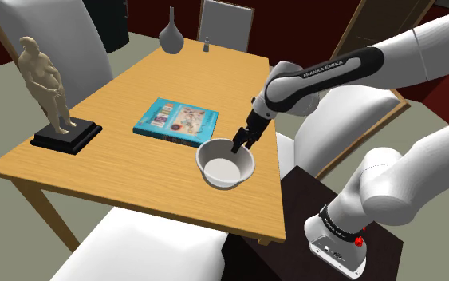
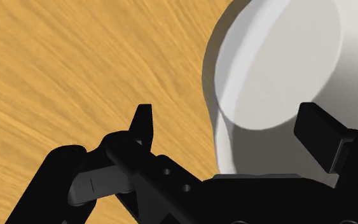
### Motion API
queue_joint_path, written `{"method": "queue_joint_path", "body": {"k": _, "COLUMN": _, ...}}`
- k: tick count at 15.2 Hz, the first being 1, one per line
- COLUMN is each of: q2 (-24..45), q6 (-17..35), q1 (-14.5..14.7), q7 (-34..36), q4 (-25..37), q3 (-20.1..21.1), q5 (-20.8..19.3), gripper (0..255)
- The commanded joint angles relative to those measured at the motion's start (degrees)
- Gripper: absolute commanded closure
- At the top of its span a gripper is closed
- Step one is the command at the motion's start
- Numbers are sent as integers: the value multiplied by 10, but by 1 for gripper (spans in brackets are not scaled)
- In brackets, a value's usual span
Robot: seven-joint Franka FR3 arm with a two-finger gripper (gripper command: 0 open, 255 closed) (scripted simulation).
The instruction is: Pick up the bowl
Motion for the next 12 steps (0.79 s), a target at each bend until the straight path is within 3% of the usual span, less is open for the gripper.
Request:
{"method": "queue_joint_path", "body": {"k": 1, "q2": 6, "q6": 7, "q1": 1, "q7": -6, "q4": -2, "q3": -2, "q5": 4, "gripper": 0}}
{"method": "queue_joint_path", "body": {"k": 2, "q2": 5, "q6": 7, "q1": 1, "q7": -6, "q4": -2, "q3": -1, "q5": 4, "gripper": 255}}
{"method": "queue_joint_path", "body": {"k": 12, "q2": -1, "q6": -2, "q1": -1, "q7": 0, "q4": 1, "q3": -1, "q5": -1, "gripper": 255}}
